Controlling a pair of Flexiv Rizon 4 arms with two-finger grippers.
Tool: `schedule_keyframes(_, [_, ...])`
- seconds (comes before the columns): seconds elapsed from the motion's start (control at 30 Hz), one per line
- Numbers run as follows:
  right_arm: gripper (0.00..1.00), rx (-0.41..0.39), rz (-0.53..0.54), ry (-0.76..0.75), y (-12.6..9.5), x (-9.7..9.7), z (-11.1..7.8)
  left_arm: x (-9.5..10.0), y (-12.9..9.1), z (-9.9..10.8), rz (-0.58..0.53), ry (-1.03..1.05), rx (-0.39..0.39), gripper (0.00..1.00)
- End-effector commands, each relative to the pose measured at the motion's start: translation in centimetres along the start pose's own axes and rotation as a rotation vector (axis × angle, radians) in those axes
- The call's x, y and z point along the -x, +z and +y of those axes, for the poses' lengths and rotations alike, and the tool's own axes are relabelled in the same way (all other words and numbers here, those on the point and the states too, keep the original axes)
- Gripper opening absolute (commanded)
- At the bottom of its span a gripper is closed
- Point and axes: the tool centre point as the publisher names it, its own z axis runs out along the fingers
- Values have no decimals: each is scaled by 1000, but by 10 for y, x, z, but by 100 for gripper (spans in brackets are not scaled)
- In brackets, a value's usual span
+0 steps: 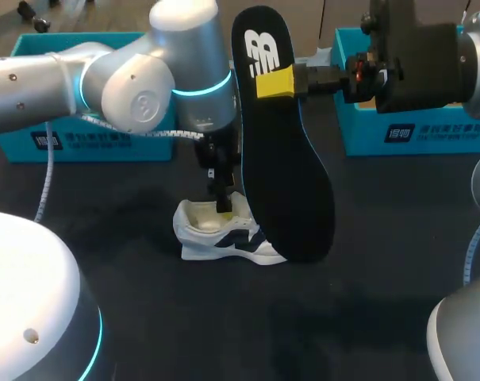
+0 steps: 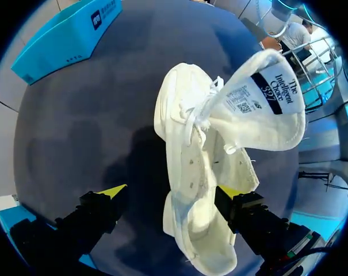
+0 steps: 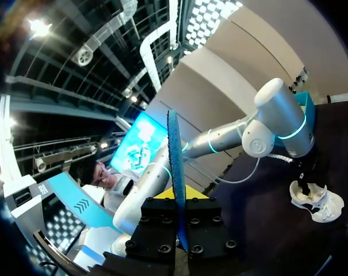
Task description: Take the shoe out of the shoebox, open the shoe tongue, remove and reinsert the insole, then place the shoe into the shoebox
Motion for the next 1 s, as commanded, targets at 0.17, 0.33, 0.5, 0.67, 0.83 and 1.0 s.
schedule_keyframes(0.17, [0,197,-4,1,4,-6,-8,0,18,-5,1,8,18,95])
schedule_keyframes(0.33, [0,197,-4,1,4,-6,-8,-1,27,-6,11,11,45,82])
schedule_keyframes(0.5, [0,197,-4,1,4,-6,-8,-1,33,-4,22,5,57,69])
schedule_keyframes(0.67, [0,197,-4,1,4,-6,-8,0,32,-2,30,-3,60,27])
schedule_keyframes(0.83, [0,197,-4,1,4,-6,-8,-2,29,0,38,7,67,0])
schedule_keyframes(1.0, [0,197,-4,1,4,-6,-8,-2,27,-1,54,18,75,0])
